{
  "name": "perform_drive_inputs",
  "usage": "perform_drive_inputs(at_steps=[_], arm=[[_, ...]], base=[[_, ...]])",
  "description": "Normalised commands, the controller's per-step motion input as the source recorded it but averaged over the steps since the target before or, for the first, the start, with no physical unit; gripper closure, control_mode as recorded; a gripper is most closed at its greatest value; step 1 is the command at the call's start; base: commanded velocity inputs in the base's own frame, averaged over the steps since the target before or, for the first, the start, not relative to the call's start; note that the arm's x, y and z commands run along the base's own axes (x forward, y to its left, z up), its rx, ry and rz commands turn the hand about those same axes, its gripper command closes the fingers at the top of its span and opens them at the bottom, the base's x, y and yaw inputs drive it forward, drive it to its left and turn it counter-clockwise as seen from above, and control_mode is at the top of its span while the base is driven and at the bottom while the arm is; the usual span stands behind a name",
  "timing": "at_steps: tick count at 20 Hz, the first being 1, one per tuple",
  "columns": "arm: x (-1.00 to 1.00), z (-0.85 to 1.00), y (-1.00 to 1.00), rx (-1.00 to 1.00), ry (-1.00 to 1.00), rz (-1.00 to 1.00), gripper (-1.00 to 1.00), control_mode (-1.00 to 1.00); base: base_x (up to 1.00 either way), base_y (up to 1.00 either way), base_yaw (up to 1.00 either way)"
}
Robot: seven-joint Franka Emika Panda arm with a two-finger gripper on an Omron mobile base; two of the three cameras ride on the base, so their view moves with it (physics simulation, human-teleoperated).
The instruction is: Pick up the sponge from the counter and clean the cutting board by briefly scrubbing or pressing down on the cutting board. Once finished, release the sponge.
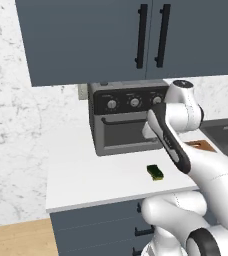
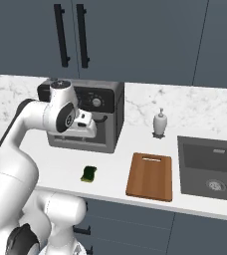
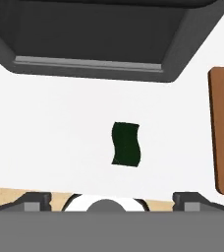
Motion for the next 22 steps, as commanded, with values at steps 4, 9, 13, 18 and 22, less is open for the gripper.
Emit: perform_drive_inputs(at_steps=[4,9,13,18,22], arm=[[-0.03,-0.54,-0.37,-0.04,0.00,0.00,-1.00,-1.00],[-0.13,-0.27,-0.26,0.04,0.00,0.00,-1.00,-1.00],[-0.31,-0.18,-0.03,0.17,0.00,0.00,-1.00,-1.00],[-0.15,-0.29,0.02,0.06,0.00,0.00,-1.00,-1.00],[0.00,-0.31,0.03,0.00,0.12,0.00,-1.00,-1.00]], base=[[0.00,0.00,0.00],[0.00,0.00,0.00],[0.00,0.00,0.00],[0.00,0.00,0.00],[0.00,0.00,0.00]])
